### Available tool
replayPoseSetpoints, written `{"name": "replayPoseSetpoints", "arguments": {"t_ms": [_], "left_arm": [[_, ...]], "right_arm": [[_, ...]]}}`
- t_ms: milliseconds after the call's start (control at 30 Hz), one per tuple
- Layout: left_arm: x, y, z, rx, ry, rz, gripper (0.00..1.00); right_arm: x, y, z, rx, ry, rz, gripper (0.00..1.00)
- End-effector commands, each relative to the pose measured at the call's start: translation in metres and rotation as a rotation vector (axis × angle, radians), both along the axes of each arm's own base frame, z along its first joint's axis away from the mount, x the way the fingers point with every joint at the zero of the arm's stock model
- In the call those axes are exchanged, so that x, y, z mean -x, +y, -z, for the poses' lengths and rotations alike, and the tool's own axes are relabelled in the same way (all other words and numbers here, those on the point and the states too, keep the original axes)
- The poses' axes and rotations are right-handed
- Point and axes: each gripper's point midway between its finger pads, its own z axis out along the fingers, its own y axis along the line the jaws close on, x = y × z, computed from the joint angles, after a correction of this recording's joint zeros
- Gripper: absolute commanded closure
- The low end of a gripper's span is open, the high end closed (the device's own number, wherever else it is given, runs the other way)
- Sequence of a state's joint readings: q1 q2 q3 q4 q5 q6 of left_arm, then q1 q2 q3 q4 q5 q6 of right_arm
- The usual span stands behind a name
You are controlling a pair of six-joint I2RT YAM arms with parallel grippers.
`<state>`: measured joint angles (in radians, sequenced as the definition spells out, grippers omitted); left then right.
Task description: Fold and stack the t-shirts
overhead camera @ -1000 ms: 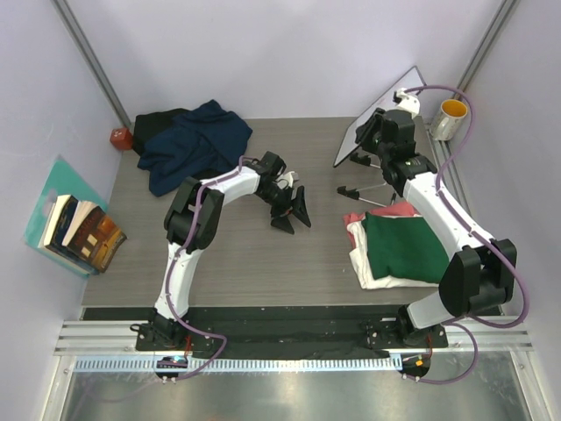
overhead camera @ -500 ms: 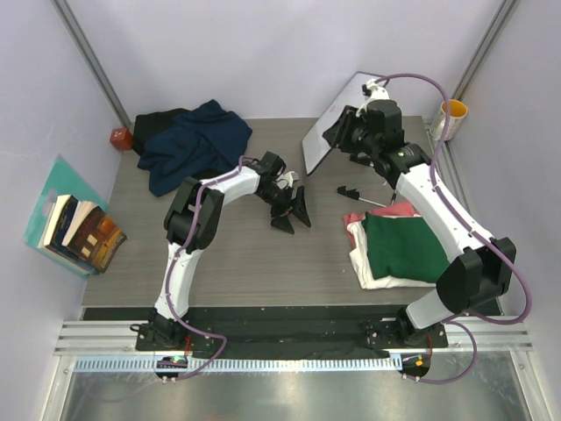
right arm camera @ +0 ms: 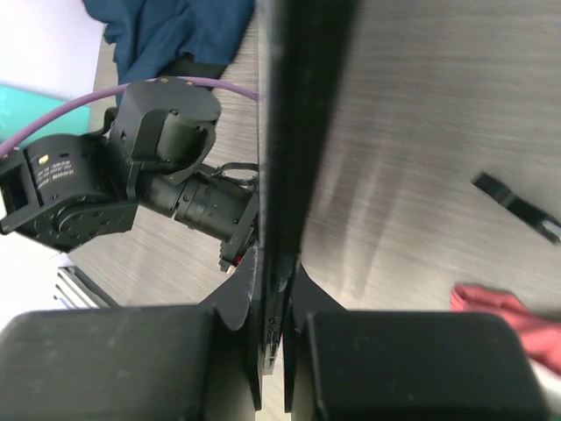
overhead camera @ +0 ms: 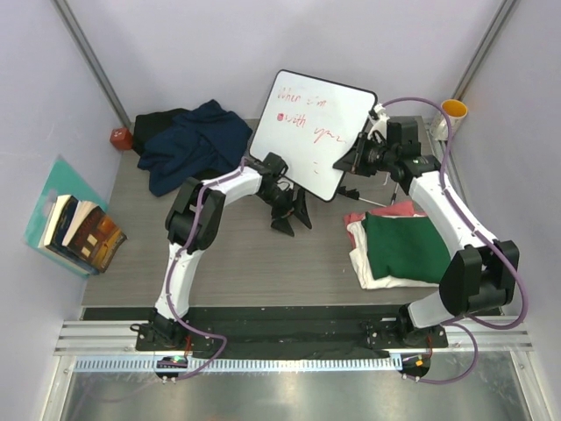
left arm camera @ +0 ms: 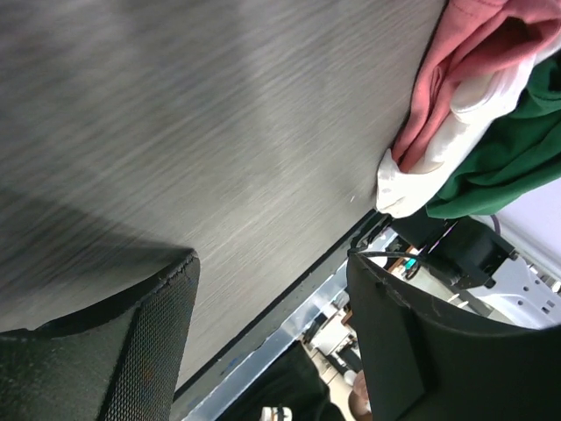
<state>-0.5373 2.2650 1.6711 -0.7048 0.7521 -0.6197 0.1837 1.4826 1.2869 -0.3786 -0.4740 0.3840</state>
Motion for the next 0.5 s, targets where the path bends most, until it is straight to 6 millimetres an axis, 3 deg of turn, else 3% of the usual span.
{"name": "replayPoseSetpoints", "arguments": {"t_ms": [0, 67, 167, 267, 333, 367, 433, 467], "left_arm": [[-0.025, 0.012, 0.012, -0.066, -0.148, 0.0, 0.29], [-0.027, 0.01, 0.012, -0.064, -0.155, 0.0, 0.29], [-0.027, 0.004, 0.011, -0.053, -0.148, 0.003, 0.29], [-0.026, -0.003, 0.012, -0.048, -0.141, 0.01, 0.29], [-0.021, -0.007, 0.013, -0.046, -0.133, 0.02, 0.29], [-0.019, -0.008, 0.013, -0.047, -0.131, 0.025, 0.29], [-0.013, -0.01, 0.01, -0.046, -0.129, 0.034, 0.29], [-0.006, -0.008, 0.013, -0.054, -0.113, 0.039, 0.29]], "right_arm": [[-0.019, -0.058, -0.018, 0.201, -0.124, 0.148, 0.99], [-0.022, -0.061, -0.027, 0.219, -0.157, 0.158, 0.99], [-0.036, -0.071, -0.024, 0.293, -0.177, 0.172, 0.99], [-0.06, -0.079, -0.013, 0.353, -0.174, 0.19, 0.99], [-0.079, -0.082, -0.019, 0.36, -0.2, 0.215, 0.99], [-0.09, -0.082, -0.003, 0.368, -0.172, 0.216, 0.99], [-0.109, -0.085, -0.009, 0.38, -0.208, 0.246, 0.99], [-0.118, -0.087, 0.0, 0.39, -0.197, 0.26, 0.99]]}}
